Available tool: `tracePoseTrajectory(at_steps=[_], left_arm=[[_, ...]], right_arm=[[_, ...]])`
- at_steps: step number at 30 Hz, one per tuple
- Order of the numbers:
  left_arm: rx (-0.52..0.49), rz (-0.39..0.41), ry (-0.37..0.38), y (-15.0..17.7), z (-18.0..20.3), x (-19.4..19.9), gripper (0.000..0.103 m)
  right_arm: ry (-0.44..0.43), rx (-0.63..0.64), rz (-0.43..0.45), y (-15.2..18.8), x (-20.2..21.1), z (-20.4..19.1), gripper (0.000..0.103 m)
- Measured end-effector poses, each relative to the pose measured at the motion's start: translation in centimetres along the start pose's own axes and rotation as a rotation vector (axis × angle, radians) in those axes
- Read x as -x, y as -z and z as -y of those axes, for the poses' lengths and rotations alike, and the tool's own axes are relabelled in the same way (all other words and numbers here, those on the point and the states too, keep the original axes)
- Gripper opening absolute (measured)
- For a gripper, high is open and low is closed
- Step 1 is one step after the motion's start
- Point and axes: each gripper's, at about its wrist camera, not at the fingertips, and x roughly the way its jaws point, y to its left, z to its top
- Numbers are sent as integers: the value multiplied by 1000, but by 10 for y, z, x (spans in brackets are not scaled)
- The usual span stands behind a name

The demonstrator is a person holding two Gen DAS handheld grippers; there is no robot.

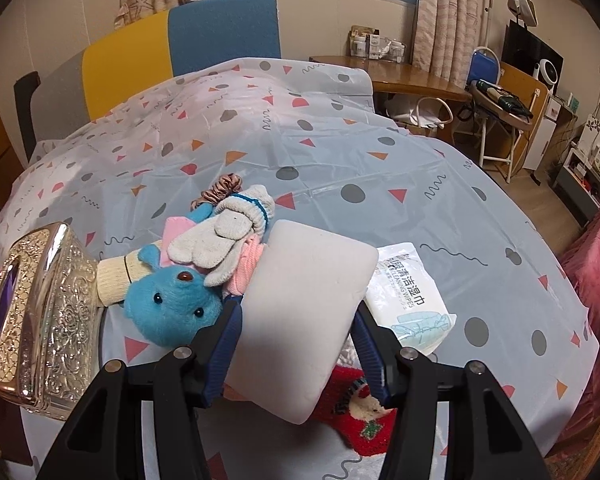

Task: Organize soft objects
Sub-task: 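Open the left tool to release the tissue pack in the tray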

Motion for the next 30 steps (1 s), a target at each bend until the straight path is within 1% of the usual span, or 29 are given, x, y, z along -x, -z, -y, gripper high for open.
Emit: tracePoseTrajectory(at_steps=[7, 10, 13, 18, 22, 23, 24, 26, 30], left_arm=[[7, 12, -17, 4, -1, 2, 103], [0, 24, -49, 5, 0, 3, 103], [-6, 24, -63, 7, 0, 3, 103], [-2, 15, -59, 7, -3, 0, 103], [10, -5, -41, 8, -6, -5, 103], [11, -8, -40, 9, -7, -5, 103], [12, -10, -39, 10, -8, -6, 103], [18, -16, -31, 12, -10, -6, 103], [35, -9, -13, 13, -16, -4, 103]], right_arm=[[-14, 3, 4, 0, 0, -1, 56], [-19, -3, 4, -1, 0, -1, 56], [-23, 2, 5, 0, 0, -1, 56], [-39, 20, 5, -1, -1, -6, 55], [-64, 30, -5, -2, 0, -13, 54], [-64, 35, -4, -3, 0, -16, 22], [-66, 37, -5, -5, 1, -19, 24], [-65, 30, -6, -12, 2, -26, 23], [-29, 20, -22, -26, -4, -30, 23]])
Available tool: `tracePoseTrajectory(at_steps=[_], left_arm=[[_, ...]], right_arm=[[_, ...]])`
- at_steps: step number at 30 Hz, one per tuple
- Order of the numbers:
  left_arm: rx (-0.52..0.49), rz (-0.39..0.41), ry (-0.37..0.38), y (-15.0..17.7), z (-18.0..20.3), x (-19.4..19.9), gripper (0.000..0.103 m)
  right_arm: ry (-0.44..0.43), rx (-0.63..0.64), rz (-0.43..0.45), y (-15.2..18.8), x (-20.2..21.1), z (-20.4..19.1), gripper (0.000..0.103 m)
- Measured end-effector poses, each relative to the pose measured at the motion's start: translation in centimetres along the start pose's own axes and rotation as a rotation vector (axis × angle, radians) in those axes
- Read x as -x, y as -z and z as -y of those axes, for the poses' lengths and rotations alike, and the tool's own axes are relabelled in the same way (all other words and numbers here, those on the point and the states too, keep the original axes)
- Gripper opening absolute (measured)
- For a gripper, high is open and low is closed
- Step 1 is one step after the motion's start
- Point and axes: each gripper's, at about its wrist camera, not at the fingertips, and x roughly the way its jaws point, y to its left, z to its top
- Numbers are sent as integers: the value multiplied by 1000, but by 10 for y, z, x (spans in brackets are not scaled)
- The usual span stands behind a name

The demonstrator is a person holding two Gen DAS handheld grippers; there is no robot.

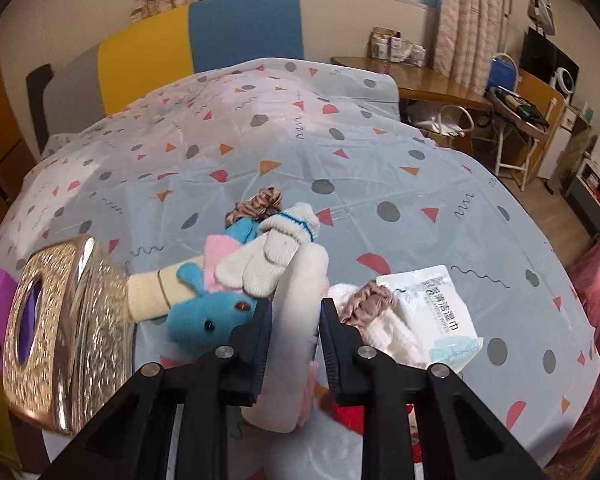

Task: Organize soft objects
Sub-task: 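Open the left tool to release the tissue pack in the tray, then carry the white sponge with the right tool into the gold tray and release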

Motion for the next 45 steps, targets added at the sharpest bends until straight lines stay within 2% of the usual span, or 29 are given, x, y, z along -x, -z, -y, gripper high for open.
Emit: tracePoseTrajectory(at_steps=[5, 8, 10, 11, 13, 14, 17, 19, 20, 22, 25, 29, 33, 38, 42, 45], left_arm=[[16, -15, 19, 3, -4, -4, 103], [20, -29, 30, 4, -3, -6, 103], [15, -30, 36, 4, -1, -7, 103], [7, -28, 35, 5, 1, -6, 103], [-5, -28, 33, 5, 3, -6, 103], [-5, -30, 32, 5, 3, -6, 103], [3, -42, 43, 6, 3, -9, 103], [-2, -51, 46, 7, 4, -10, 103], [-5, -51, 48, 7, 5, -10, 103], [-13, -43, 55, 8, 6, -8, 103], [-20, -37, 65, 8, 7, -8, 103], [-25, -53, 87, 11, 9, -11, 103], [-29, -49, 91, 11, 7, -9, 103], [2, -31, 67, 9, -9, -6, 103], [53, -23, 34, 8, -31, -6, 103], [73, -15, -8, 9, -47, -6, 103]], right_arm=[[-13, -53, 2, -2, 11, 17, 24], [-61, -107, -35, 2, 10, 31, 43], [-62, -123, -49, 6, 5, 35, 43], [-59, -129, -57, 7, 3, 35, 46], [-34, -105, -83, 9, -6, 32, 67], [2, -73, -92, 10, -11, 29, 70], [111, 24, -142, 14, -27, 21, 70], [149, 44, -168, 17, -36, 22, 70], [143, 46, -180, 18, -41, 23, 60], [160, 46, -191, 20, -43, 25, 55], [142, 35, -126, 15, -24, 26, 54], [78, 14, -31, -11, 14, 17, 55], [-25, 54, 19, -40, 35, -23, 55], [-223, 172, 71, -65, 60, -119, 55], [-391, 303, 93, -63, 81, -211, 56], [-489, 417, 83, -44, 94, -280, 56]])
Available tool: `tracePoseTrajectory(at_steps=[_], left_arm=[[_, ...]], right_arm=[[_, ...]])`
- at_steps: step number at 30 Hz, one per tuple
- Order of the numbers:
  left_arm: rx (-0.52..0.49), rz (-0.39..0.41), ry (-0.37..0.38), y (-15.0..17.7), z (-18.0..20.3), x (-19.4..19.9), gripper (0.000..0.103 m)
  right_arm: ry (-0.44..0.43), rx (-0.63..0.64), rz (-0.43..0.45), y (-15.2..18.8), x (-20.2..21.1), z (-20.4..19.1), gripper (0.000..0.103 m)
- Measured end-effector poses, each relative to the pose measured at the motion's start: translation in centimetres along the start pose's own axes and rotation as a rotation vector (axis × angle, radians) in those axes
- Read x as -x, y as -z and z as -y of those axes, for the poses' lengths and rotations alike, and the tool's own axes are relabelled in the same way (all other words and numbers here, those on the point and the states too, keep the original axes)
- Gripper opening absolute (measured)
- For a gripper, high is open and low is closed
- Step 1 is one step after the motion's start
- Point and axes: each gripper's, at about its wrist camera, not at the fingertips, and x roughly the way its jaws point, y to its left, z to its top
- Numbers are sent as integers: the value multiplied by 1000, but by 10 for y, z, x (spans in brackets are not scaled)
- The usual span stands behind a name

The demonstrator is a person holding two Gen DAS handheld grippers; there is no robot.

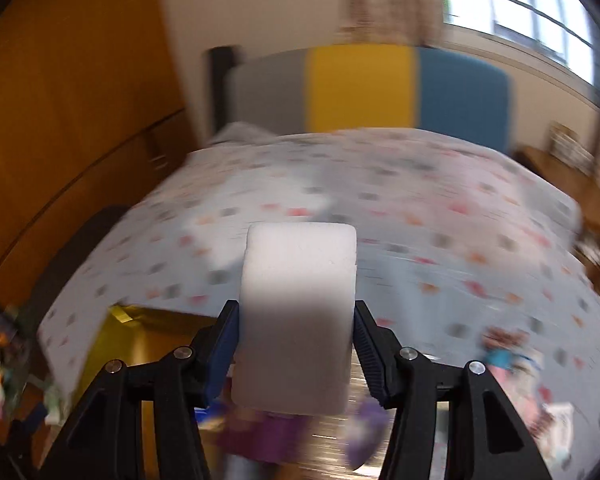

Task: Organize soft objects
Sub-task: 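Carry the white sponge with the right tool into the gold tray and release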

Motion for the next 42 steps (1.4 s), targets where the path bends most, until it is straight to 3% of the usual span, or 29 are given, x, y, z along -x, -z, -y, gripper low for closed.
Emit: tracePoseTrajectory(at_steps=[7, 11, 14, 16, 19, 27, 42], left_arm=[[78, 14, -116, -2, -53, -5, 103], [137, 6, -170, -2, -79, -10, 103], [161, 3, -195, -1, -91, -12, 103], [173, 5, -207, -1, -96, -12, 103], [193, 4, -208, 0, -101, -11, 103], [187, -6, -216, 1, -98, -12, 103], [155, 0, -188, 0, -83, -2, 103]], right_arm=[[-114, 178, -114, 51, -43, -108, 57], [-103, 255, -170, 96, -58, -136, 58], [-52, 315, -157, 120, -56, -155, 59], [-28, 349, -135, 131, -49, -164, 66], [-1, 377, -85, 137, -38, -172, 72], [52, 377, 20, 128, -11, -180, 72], [48, 358, 99, 122, 25, -182, 72]])
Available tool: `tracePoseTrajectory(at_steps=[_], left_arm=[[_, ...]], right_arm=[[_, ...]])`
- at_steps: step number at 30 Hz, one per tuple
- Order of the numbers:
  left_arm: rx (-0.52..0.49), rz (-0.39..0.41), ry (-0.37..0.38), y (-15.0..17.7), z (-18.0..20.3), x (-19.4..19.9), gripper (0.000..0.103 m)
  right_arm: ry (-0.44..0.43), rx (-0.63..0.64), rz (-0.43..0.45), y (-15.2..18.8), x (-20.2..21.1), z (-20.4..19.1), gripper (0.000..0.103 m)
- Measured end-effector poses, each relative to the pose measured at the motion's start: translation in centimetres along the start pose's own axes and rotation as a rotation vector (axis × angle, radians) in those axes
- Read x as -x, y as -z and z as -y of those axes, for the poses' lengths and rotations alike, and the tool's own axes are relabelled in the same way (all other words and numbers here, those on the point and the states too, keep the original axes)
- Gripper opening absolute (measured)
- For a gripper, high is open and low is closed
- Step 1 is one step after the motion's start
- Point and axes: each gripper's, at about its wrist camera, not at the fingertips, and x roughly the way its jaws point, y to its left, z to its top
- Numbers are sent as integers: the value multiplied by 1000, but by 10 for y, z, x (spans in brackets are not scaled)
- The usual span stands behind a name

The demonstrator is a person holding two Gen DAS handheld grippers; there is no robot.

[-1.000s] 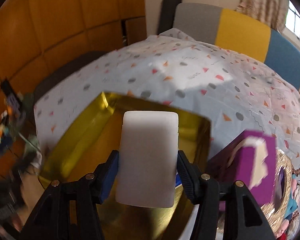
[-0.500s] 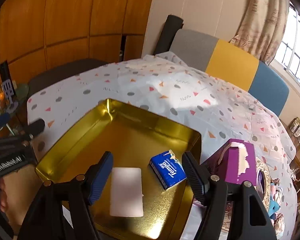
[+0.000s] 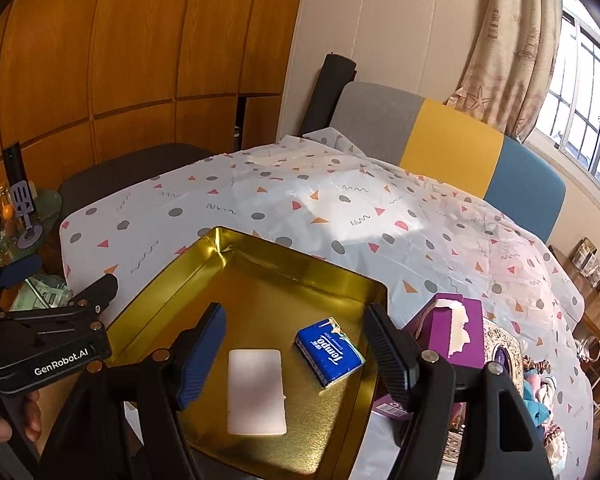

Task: Organize soft objects
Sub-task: 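Carry the white sponge with the right tool into the gold tray and release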

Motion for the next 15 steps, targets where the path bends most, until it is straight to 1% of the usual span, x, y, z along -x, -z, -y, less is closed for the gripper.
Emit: tracePoseTrajectory(at_steps=[6, 9, 11, 15], left_arm=[[-38, 2, 45, 1, 15, 8, 103], [-80, 10, 71, 3, 29, 13, 103], [-108, 17, 94, 4, 40, 18, 103], [-171, 30, 164, 9, 63, 29, 103]], right_arm=[[21, -32, 6, 6, 6, 13, 72], [43, -50, 12, 11, 11, 25, 72], [59, -69, 16, 15, 15, 36, 72], [105, -124, 16, 28, 22, 68, 72]])
